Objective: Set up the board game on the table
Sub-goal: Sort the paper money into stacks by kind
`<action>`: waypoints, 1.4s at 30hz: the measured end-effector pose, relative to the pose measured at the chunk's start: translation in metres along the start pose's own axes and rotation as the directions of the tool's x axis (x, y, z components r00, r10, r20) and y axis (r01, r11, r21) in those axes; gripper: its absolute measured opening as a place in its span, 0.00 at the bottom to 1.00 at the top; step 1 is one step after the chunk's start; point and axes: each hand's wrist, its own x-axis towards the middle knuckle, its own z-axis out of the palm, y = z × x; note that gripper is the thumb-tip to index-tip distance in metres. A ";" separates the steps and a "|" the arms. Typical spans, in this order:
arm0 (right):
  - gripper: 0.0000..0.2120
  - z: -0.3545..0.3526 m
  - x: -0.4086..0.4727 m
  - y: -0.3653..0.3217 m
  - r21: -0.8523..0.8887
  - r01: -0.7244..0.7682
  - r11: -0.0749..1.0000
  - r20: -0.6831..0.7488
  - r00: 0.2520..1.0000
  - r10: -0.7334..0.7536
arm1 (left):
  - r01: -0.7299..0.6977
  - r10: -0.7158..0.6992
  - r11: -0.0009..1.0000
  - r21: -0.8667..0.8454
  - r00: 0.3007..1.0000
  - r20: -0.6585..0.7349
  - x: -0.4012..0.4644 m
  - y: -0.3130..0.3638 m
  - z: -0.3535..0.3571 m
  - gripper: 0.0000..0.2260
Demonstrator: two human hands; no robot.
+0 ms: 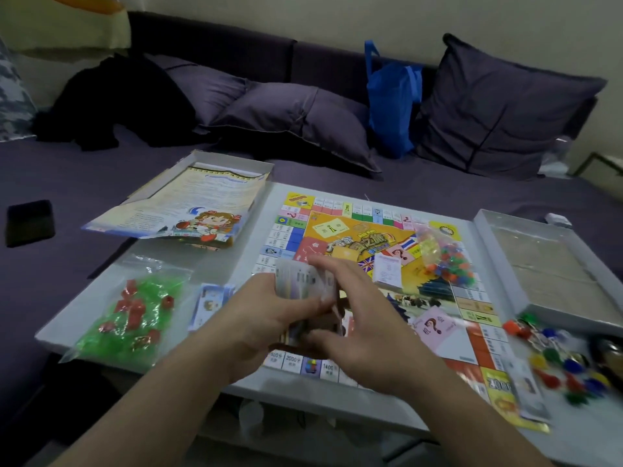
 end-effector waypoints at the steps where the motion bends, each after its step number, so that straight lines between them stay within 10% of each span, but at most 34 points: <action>1: 0.40 -0.003 -0.002 0.003 0.015 -0.015 1.000 -0.023 1.000 0.015 | 0.000 0.000 1.000 -0.010 1.000 0.016 0.000 -0.001 0.004 0.17; 7: 0.37 -0.025 -0.015 0.016 0.123 -0.111 0.986 -0.043 0.992 0.117 | -0.021 0.028 0.996 -0.088 0.997 0.079 0.004 -0.004 0.022 0.14; 16: 0.07 -0.038 -0.022 0.034 0.406 -0.275 0.871 -0.304 0.859 0.413 | -0.033 0.045 0.986 -0.162 0.997 0.067 0.016 -0.010 0.050 0.15; 42: 0.05 -0.066 -0.053 0.052 0.468 -0.410 0.783 -0.207 0.810 0.548 | -0.053 0.053 0.999 0.008 0.999 -0.004 0.026 -0.023 0.080 0.11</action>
